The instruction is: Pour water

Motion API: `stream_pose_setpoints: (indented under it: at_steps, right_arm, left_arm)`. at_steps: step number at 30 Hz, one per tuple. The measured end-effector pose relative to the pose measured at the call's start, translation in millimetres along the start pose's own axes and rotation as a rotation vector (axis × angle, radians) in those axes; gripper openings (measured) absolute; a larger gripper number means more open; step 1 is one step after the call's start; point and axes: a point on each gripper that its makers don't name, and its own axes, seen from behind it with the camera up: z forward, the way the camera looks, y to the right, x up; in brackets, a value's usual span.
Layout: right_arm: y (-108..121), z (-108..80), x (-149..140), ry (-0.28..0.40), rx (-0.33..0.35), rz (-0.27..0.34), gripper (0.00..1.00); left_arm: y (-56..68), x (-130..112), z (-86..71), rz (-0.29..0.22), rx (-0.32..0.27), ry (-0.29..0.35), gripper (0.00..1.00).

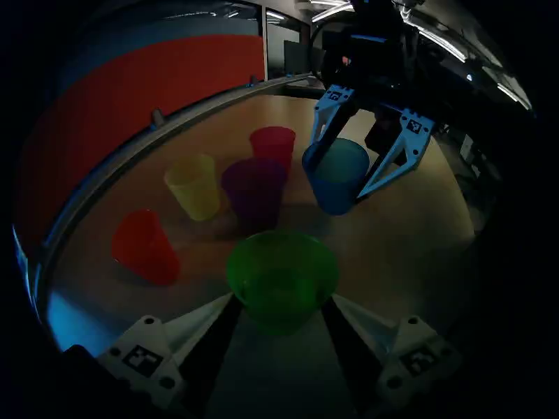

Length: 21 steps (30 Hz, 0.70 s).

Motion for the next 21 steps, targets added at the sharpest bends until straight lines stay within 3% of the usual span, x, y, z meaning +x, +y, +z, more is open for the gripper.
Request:
stream_pose_setpoints:
  at_steps: [21]
  right_arm:
    - [1,4.1,-6,-0.013,0.001,-0.001,0.9]
  left_arm:
    - [-1.2,-16,1.4,-0.009,-0.004,-0.029,0.83]
